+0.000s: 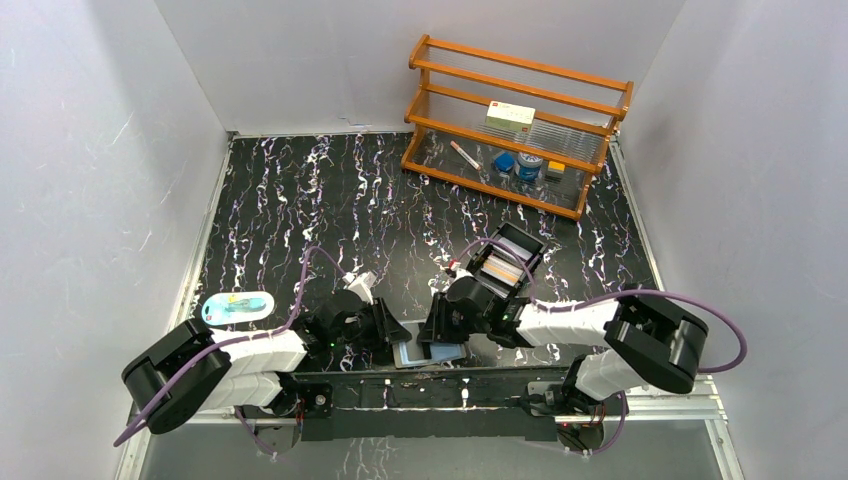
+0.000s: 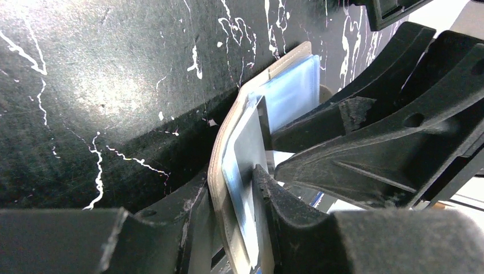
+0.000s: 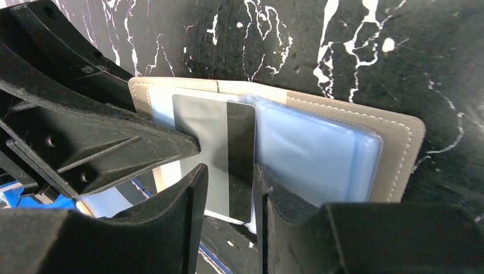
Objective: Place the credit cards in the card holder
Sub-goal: Insert the credit card into the card holder.
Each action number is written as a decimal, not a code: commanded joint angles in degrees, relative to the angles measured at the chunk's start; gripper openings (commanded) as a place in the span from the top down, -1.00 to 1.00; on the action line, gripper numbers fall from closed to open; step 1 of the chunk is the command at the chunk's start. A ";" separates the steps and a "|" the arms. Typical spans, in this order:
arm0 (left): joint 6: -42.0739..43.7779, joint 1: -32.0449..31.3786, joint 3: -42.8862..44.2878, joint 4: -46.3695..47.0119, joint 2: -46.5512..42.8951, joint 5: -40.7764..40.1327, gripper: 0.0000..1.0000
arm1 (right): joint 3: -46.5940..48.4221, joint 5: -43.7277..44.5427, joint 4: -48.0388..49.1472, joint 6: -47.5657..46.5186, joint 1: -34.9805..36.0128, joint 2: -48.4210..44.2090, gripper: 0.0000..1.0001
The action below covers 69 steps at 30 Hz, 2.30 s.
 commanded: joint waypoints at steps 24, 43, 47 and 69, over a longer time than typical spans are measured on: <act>2.62 -0.01 0.10 -11.05 -9.42 -2.59 0.25 | -2.49 5.53 -0.60 -0.36 0.03 -4.08 0.36; 6.67 1.24 7.04 -14.65 -5.59 0.57 1.00 | 29.42 23.11 -38.43 -50.00 -18.08 -5.41 0.12; 6.46 1.20 6.70 -15.56 -7.86 0.58 1.00 | 27.50 20.69 -35.40 -62.14 -23.67 -6.47 0.12; 4.55 1.29 5.63 -12.42 -9.25 3.47 1.00 | 26.60 5.42 -26.43 -76.06 -35.47 8.27 -0.21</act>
